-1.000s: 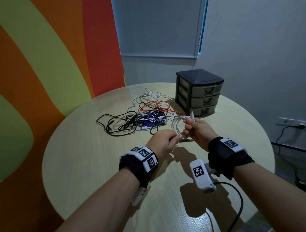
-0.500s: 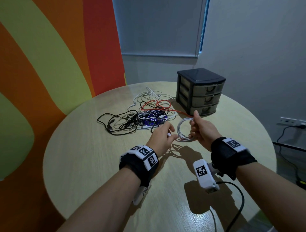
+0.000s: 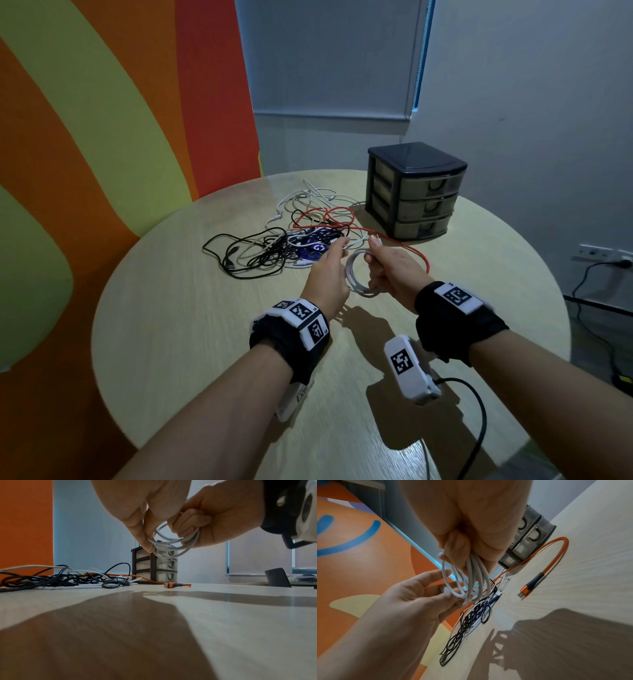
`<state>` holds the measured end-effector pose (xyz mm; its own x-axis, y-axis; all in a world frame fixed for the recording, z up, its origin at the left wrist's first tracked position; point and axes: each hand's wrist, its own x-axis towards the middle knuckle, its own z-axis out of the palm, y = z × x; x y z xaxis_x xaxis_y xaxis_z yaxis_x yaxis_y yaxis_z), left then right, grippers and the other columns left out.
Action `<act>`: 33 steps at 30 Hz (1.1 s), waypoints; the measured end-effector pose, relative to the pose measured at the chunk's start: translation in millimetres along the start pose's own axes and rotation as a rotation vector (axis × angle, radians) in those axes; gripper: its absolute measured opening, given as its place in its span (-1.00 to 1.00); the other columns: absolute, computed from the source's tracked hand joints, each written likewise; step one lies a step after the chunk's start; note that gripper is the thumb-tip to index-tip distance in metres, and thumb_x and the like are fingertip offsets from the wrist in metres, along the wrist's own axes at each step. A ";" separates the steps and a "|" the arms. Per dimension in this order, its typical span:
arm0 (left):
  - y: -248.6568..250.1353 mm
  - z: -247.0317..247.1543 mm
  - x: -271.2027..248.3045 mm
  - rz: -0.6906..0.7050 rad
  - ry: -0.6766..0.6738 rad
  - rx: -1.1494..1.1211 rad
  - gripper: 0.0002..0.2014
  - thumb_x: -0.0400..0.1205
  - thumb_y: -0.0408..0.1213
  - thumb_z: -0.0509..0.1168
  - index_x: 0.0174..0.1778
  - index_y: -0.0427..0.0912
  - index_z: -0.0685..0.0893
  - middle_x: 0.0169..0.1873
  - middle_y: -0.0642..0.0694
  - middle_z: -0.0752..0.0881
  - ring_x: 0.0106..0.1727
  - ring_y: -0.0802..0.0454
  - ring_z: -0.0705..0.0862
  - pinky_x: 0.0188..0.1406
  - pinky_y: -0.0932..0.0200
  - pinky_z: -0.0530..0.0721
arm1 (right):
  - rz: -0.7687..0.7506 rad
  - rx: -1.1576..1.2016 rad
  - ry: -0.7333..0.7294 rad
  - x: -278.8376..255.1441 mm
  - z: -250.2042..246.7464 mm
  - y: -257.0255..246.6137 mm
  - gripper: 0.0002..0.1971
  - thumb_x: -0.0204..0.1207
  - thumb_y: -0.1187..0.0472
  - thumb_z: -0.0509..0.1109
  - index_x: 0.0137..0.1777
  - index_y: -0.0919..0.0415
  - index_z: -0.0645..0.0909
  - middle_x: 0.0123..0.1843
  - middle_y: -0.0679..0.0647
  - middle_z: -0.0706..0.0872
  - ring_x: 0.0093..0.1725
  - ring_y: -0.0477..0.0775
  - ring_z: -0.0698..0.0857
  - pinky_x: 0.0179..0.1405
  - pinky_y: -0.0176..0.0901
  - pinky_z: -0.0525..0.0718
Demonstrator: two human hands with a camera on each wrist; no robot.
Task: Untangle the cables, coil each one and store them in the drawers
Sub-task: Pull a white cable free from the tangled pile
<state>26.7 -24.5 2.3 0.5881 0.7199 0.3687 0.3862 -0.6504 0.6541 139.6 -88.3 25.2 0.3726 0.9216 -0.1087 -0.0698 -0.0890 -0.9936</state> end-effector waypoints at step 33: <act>-6.1 3.5 -0.9 0.188 0.050 -0.180 -0.65 0.71 -0.40 0.12 0.43 -0.15 0.49 0.21 -0.05 0.71 0.19 0.12 0.66 0.08 0.62 0.44 | 0.089 0.290 -0.014 -1.6 -7.7 -0.5 -0.54 0.70 -0.06 0.04 -0.41 0.15 0.32 -0.70 -0.09 0.20 -0.72 -0.10 0.15 -0.70 -0.34 0.27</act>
<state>26.3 -22.1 -4.4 0.6001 0.6045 0.5238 0.1380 -0.7233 0.6766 146.1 -92.7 25.6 0.3407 0.9203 -0.1923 -0.3635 -0.0597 -0.9297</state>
